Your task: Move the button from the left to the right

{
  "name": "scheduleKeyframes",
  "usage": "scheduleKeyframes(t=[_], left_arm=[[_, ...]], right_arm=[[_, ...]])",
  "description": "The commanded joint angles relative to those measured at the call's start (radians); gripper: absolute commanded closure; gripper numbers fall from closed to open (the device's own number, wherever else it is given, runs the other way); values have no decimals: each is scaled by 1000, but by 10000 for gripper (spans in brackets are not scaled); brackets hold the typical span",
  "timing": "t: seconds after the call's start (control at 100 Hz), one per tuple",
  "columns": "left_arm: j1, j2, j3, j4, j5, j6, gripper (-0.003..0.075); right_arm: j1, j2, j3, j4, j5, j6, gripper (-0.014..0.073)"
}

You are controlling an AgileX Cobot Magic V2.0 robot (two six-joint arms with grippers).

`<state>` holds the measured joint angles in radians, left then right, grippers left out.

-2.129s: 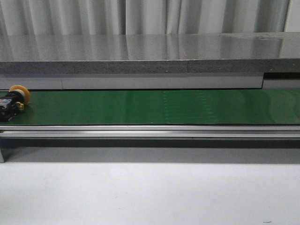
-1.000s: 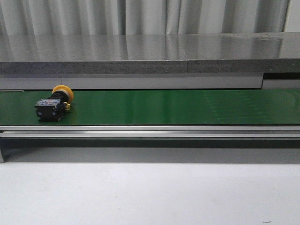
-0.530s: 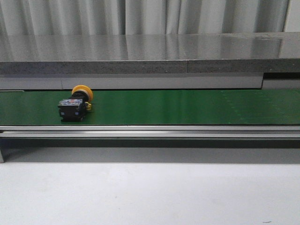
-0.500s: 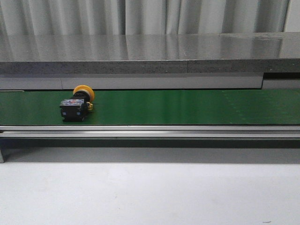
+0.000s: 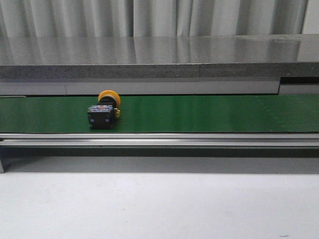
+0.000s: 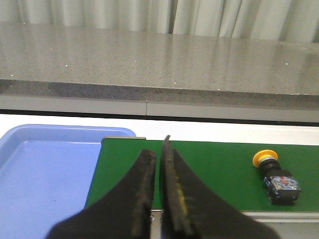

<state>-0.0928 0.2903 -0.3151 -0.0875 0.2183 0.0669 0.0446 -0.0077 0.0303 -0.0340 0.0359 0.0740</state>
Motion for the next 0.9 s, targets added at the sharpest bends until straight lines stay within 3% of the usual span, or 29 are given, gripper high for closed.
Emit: scheduleKeyframes(t=[0.0,0.41,0.89], left_arm=[[-8,6,-27,-11,-69,-5,715],[-8,6,-27,-11,-69,-5,715],[-8,6,-27,-11,-69,-5,715]], right_arm=[[0,-19,-7,-2,-90,-4,662],[2,106,-211,42,115,-4,662],[2,620,-607,42,490,-4,662]])
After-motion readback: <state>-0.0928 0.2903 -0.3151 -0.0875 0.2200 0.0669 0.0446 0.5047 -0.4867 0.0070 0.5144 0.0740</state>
